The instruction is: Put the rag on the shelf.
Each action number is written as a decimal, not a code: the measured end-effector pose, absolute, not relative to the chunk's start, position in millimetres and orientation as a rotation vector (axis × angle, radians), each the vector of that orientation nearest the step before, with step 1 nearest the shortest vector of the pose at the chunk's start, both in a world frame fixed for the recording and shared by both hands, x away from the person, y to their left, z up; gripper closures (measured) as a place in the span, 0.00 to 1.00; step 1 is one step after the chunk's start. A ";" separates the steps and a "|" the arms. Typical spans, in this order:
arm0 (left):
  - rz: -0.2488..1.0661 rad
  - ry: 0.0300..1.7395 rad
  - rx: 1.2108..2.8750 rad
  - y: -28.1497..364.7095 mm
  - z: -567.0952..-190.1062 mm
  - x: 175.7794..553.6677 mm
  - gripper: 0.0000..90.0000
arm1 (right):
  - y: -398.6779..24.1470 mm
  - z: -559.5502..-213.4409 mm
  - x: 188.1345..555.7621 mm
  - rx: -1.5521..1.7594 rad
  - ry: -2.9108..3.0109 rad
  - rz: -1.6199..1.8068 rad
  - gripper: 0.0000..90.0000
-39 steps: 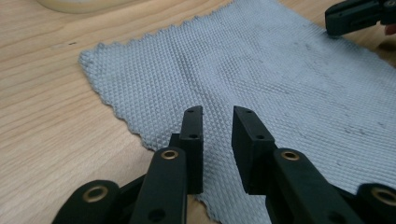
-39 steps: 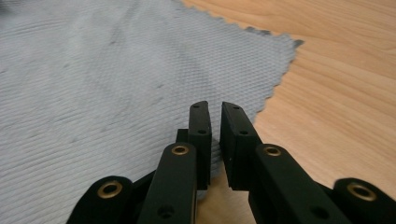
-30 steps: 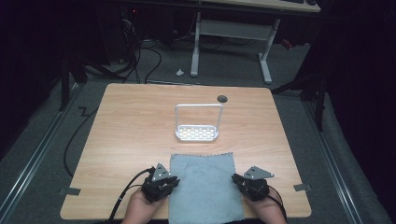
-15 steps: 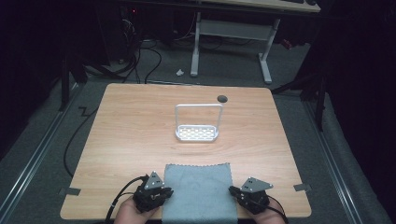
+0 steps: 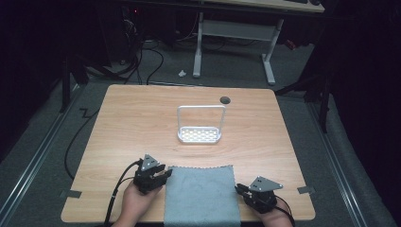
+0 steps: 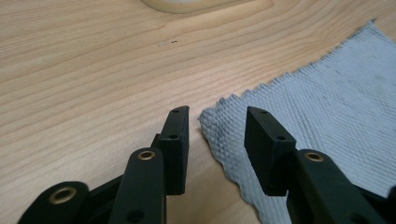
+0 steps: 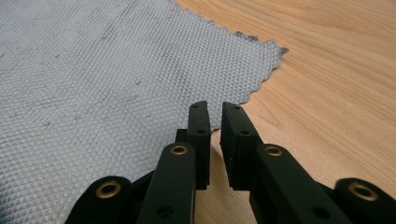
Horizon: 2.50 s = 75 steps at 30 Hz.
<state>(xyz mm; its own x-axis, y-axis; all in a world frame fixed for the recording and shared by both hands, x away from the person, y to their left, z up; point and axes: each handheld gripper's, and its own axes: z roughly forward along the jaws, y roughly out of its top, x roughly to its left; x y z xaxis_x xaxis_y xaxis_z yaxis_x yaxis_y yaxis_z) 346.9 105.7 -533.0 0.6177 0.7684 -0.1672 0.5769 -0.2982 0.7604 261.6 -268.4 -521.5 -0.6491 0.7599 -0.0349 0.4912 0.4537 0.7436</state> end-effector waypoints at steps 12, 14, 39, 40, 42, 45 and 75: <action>0.358 1.005 2.054 97.1 -534.0 344.8 0.88 | -262.0 -511.4 270.3 1.143 2.216 1.101 0.74; 0.356 1.003 2.055 97.0 -534.1 345.0 0.89 | -259.8 -507.9 273.3 1.159 2.204 1.083 0.74; 0.301 1.007 2.045 99.7 -534.6 347.7 0.98 | -246.5 -530.2 334.7 1.320 2.196 0.999 0.83; 0.300 1.007 2.045 99.7 -534.6 347.7 0.98 | -245.9 -530.2 334.3 1.314 2.196 0.991 0.87; 0.301 1.007 2.045 99.7 -534.6 347.6 0.98 | -245.6 -530.2 334.2 1.311 2.199 0.992 0.89; 0.306 1.001 2.051 99.4 -534.4 347.3 0.98 | -242.2 -530.3 332.3 1.272 2.217 0.983 0.98; 0.347 0.912 1.801 109.9 -486.5 318.8 0.99 | -244.8 -482.8 293.1 1.095 2.011 1.233 0.99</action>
<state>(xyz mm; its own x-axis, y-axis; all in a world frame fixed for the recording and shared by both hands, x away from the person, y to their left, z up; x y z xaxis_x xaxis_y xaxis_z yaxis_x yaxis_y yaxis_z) 318.8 109.9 -486.5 0.6687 0.7219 -0.1781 0.4214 -0.1706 0.8907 293.1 -244.8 -482.8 -0.5280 0.8488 -0.0279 0.3603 0.2537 0.8977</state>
